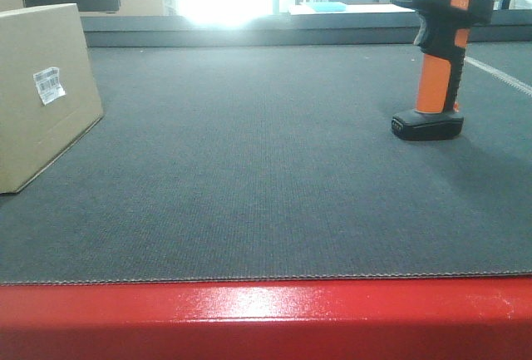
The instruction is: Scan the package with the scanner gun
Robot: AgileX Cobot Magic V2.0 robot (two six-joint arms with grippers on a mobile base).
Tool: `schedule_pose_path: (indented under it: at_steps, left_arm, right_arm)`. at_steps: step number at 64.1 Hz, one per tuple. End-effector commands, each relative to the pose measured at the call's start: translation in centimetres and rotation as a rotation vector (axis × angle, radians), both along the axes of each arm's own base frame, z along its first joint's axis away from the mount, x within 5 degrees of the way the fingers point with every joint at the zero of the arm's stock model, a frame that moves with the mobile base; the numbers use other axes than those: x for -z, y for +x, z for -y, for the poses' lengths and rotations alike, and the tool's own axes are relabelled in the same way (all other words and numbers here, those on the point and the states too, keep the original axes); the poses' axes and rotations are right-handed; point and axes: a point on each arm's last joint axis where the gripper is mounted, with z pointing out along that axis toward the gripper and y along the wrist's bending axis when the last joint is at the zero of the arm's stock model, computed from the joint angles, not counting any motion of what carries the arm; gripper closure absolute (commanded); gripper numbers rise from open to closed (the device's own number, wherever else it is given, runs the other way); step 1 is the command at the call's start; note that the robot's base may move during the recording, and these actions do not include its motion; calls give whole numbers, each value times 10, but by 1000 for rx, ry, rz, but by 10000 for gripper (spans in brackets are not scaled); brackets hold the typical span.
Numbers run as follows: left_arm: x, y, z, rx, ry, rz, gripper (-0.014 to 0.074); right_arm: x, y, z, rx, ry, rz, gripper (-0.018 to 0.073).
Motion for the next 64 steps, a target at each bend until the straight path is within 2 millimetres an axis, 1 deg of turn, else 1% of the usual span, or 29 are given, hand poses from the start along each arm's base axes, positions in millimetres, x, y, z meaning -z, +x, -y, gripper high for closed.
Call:
schedule_pose_path:
  at_steps: [1, 8, 12, 21, 31, 34, 37, 64]
  left_arm:
    - [3, -7, -1, -11, 0, -2, 707]
    - [15, -22, -4, -45, -1, -19, 707]
    - [26, -29, -5, -61, -3, -4, 707]
    - [60, -40, -6, -84, -13, 23, 707]
    - [102, -41, -5, -79, -14, 37, 707]
    - [100, -41, -5, -76, -15, 65, 707]
    - [104, -41, -5, -79, -19, 20, 707]
    - [103, -41, -5, -78, -19, 38, 707]
  right_arm:
    - [-1, -1, 0, 7, -14, 11, 712]
    - [-1, -1, 0, 7, -14, 11, 712]
    - [-1, -1, 0, 7, -14, 11, 712]
    - [-1, -1, 0, 7, -14, 11, 712]
    - [-1, -1, 0, 7, -14, 11, 712]
    - [-1, -1, 0, 7, -14, 11, 712]
    - [-1, -1, 0, 7, -14, 11, 712]
    - [-1, -1, 0, 7, -14, 11, 712]
